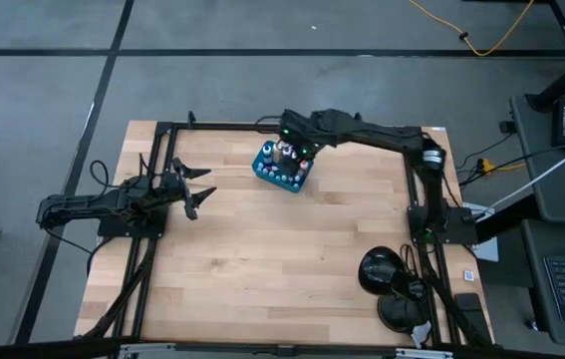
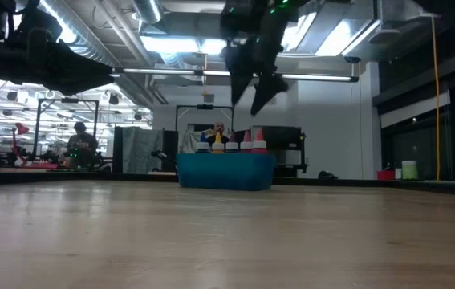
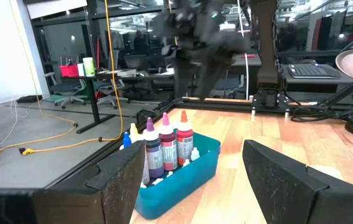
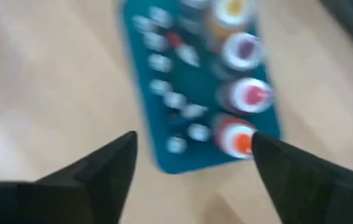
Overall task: Pick & Place food coloring
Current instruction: Return to Home Position
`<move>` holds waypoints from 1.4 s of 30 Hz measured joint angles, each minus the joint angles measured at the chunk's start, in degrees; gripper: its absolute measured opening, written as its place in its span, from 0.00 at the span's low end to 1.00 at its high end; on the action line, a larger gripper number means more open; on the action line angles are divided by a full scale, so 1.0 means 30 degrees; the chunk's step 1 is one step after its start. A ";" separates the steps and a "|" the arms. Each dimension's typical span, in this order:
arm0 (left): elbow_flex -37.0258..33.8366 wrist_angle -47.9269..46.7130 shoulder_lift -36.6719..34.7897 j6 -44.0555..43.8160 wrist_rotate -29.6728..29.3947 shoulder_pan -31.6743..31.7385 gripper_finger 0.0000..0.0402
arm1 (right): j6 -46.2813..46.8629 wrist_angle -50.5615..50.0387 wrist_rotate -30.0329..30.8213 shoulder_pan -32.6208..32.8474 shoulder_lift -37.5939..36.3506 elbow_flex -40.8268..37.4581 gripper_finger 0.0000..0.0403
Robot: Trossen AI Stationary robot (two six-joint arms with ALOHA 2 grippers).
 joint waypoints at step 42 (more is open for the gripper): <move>0.0002 0.0002 0.0002 0.0000 0.0000 0.0006 0.66 | 0.1645 2.6043 -0.0124 -0.2746 -2.7079 -3.0986 0.95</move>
